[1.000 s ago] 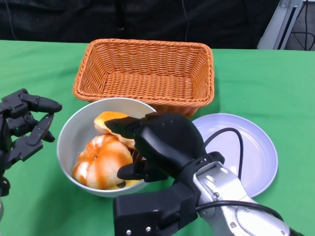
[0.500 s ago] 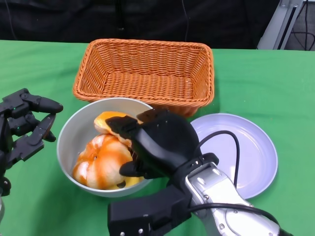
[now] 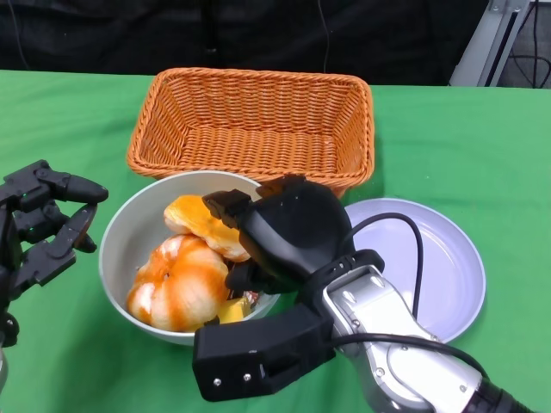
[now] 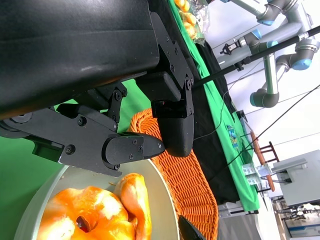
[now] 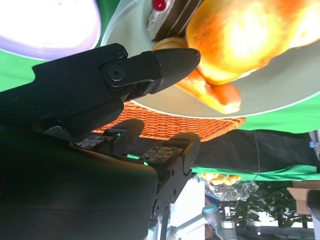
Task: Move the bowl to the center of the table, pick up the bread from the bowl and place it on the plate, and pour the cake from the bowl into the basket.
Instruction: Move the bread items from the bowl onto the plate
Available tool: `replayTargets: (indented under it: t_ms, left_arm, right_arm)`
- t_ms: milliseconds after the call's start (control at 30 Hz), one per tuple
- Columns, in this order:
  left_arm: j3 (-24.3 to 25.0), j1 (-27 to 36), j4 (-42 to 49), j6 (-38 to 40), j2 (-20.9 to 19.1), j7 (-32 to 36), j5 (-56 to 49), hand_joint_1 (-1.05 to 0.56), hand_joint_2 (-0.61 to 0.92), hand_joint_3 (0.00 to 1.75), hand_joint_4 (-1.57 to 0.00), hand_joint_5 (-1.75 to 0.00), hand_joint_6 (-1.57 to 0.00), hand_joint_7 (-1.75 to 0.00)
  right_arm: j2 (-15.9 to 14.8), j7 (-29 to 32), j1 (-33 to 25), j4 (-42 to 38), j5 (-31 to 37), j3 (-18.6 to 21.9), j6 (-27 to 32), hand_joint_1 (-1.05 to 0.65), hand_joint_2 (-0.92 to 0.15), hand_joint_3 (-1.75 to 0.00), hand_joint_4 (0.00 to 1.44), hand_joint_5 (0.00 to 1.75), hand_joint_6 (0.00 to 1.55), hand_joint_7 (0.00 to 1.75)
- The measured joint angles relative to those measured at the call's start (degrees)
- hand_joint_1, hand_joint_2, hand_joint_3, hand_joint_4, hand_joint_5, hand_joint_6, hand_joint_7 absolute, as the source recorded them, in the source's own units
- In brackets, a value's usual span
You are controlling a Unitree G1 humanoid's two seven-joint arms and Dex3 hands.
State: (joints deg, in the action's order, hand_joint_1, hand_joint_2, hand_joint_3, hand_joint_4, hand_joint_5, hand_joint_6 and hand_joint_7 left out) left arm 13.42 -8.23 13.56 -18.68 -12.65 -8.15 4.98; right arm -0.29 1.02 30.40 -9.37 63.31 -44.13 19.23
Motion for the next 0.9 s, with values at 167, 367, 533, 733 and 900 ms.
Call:
replayTargets:
  t_ms: [167, 367, 533, 733, 900]
  left_arm:
    - [0.0, 0.0, 0.3, -1.0, 0.0, 0.0, -0.2, -0.24, 0.87, 0.42, -0.82, -1.5, -0.82, -1.14]
    - [0.0, -0.1, 0.6, -1.5, -0.1, 0.1, -0.7, -0.24, 0.87, 0.42, -0.83, -1.49, -0.83, -1.13]
    - [0.0, -0.1, 0.6, -1.5, -0.1, 0.1, -1.2, -0.24, 0.87, 0.42, -0.83, -1.49, -0.83, -1.11]
    - [0.1, -0.1, 0.6, -2.1, -0.1, 0.1, -1.3, -0.22, 0.88, 0.41, -0.83, -1.5, -0.84, -1.1]
    - [0.1, -0.1, 0.6, -2.4, -0.1, 0.1, -1.3, -0.23, 0.88, 0.39, -0.82, -1.5, -0.84, -1.09]
  right_arm:
    - [0.9, 1.5, 1.1, -2.6, 1.1, 0.0, -0.8, -0.81, -0.92, -0.1, 0.54, 0.07, 0.45, 0.0]
    - [3.5, 2.5, 2.9, -8.7, 1.1, 0.1, -1.0, -0.78, -0.92, -0.06, 0.57, 0.08, 0.45, 0.0]
    - [4.7, 3.2, 3.3, -11.3, 0.2, 0.3, -1.7, -0.77, -0.92, -0.06, 0.56, 0.07, 0.45, 0.0]
    - [5.9, 5.3, 4.3, -15.1, 0.0, 0.4, -2.2, -0.78, -0.92, -0.06, 0.58, 0.08, 0.46, 0.01]
    - [7.1, 7.3, 4.6, -18.4, -0.2, 0.2, -2.8, -0.75, -0.92, -0.07, 0.59, 0.08, 0.48, 0.01]
